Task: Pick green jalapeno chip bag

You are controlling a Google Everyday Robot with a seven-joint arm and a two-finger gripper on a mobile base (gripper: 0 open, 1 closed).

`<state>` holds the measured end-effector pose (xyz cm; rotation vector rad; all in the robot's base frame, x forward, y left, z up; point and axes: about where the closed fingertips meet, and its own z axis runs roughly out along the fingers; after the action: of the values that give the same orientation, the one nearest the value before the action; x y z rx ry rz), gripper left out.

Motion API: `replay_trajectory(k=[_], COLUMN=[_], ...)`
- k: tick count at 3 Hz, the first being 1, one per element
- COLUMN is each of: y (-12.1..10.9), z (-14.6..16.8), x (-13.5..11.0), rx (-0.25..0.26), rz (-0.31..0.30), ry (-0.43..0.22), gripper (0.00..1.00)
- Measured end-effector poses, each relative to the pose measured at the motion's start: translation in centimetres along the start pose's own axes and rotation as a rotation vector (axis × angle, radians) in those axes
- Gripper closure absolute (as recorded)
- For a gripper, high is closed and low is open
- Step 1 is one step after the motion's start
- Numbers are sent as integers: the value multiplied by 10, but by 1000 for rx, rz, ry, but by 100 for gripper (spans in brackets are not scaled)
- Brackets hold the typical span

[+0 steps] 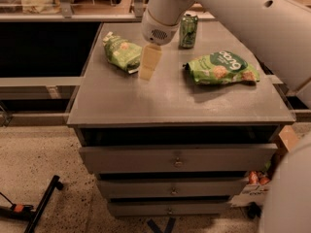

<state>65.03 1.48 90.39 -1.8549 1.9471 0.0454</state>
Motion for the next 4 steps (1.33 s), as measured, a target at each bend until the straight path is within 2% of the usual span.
replay_trajectory(k=[1, 2, 4], y=[-31, -53, -77], z=[29, 51, 80], x=[3, -1, -19], rx=[11, 11, 13], rz=[32, 59, 145], ry=[53, 84, 66], gripper=[0, 0, 0])
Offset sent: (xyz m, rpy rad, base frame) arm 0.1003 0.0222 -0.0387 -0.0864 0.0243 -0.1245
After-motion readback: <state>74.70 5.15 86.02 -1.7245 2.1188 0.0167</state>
